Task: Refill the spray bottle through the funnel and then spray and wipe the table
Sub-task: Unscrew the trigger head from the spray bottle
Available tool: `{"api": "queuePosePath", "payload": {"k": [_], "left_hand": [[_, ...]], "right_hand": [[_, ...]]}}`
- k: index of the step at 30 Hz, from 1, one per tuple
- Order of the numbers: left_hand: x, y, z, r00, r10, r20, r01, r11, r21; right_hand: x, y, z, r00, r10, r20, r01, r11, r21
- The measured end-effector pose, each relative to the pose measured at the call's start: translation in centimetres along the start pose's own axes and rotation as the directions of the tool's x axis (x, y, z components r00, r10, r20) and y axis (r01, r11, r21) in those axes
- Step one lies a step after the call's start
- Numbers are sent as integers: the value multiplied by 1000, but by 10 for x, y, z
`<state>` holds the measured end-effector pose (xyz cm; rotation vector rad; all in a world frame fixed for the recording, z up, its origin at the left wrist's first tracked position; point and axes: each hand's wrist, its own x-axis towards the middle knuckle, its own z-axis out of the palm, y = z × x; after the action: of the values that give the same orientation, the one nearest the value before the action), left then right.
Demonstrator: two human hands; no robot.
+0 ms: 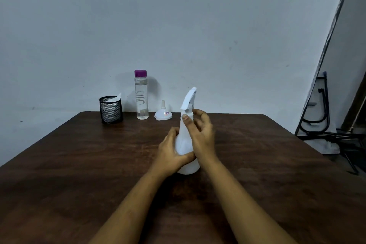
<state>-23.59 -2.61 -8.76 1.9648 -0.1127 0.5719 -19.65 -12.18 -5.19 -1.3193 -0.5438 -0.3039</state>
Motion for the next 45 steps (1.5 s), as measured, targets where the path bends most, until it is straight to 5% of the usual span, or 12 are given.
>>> {"api": "queuePosePath", "payload": {"k": [17, 45], "left_hand": [[0, 1, 2, 1000, 4, -2, -4, 1000, 19], [-1, 3, 0, 1000, 13, 1, -14, 1000, 26]], "right_hand": [[-2, 1, 1, 996, -75, -54, 65, 984, -168], [-2, 3, 5, 995, -66, -75, 51, 980, -190]]}}
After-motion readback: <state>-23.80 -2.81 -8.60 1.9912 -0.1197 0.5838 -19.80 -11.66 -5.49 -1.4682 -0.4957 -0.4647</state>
